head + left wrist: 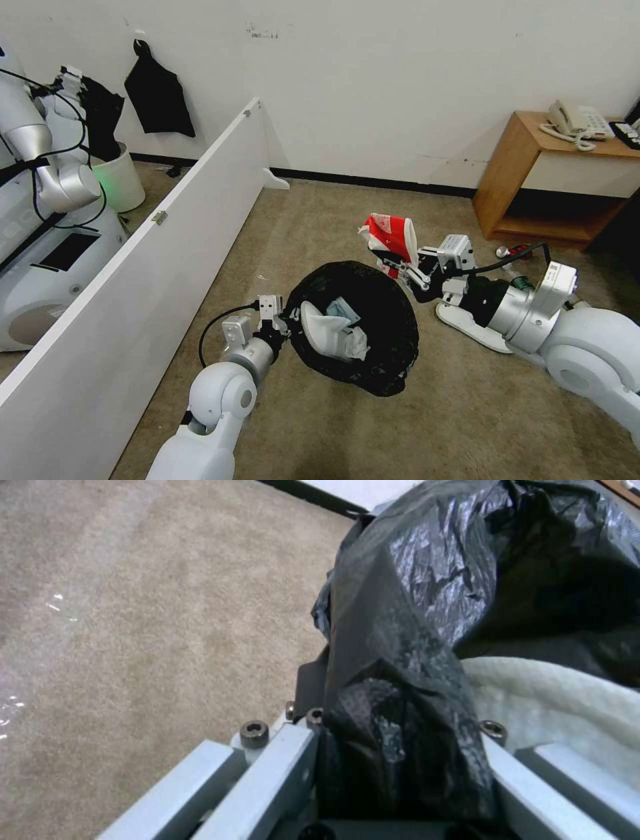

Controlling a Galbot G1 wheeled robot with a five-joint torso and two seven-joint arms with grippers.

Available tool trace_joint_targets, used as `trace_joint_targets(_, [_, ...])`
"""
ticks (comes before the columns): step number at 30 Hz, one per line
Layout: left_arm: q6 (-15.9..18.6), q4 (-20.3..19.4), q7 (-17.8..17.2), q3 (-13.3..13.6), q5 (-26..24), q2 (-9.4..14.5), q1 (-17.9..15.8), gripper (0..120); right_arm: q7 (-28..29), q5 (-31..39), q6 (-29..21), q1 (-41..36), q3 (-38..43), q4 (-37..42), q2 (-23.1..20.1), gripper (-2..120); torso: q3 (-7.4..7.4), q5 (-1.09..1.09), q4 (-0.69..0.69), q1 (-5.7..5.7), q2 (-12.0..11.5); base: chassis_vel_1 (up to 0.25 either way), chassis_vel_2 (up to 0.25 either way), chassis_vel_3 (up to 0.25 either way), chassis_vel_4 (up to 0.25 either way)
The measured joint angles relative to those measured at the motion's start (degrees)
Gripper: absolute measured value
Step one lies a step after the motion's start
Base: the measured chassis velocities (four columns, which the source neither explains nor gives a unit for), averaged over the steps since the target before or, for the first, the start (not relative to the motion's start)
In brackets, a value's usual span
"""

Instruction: Pick up the trash bin, then pick up the garbage from the floor and place it into the trash bin.

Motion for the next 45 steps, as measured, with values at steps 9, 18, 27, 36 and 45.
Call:
trace_joint_targets(9, [0.1,0.2,-0.4,-0.2,0.0,-0.6,-0.6,4,-0.4,-0.9,-0.2,0.0,-2.3,0.4,0.4,4,0.0,0.0,-0.01,0.0,0.0,0.0,0.0,0.0,0.0])
trace_joint_targets(18, [0.1,0.3,-0.7,-0.8,0.0,-1.2,-0.9,4,-1.0,-2.8,-0.4,-0.4,-4.9,0.0,0.7,4,0.0,0.0,0.0,0.0,0.0,0.0,0.0,0.0,0.0])
trace_joint_targets(27, [0.0,-0.4,-0.7,-1.7,-0.2,-1.5,-0.4,4,-1.5,-5.3,-0.4,-0.5,-7.8,-2.1,2.1,4,0.0,0.0,0.0,0.0,0.0,0.0,0.0,0.0,0.0])
trace_joint_targets(36, [0.0,-1.4,-0.6,-2.3,-1.0,-0.4,0.2,4,-1.6,-7.2,-0.3,-0.2,-9.8,-4.4,3.6,4,0.0,0.0,0.0,0.0,0.0,0.0,0.0,0.0,0.0])
trace_joint_targets(45, [0.0,-2.6,-0.5,-2.4,-1.3,1.2,1.7,4,-1.3,-8.2,-0.3,0.5,-11.1,-5.9,4.7,4,0.0,0.0,0.0,0.0,0.0,0.0,0.0,0.0,0.0])
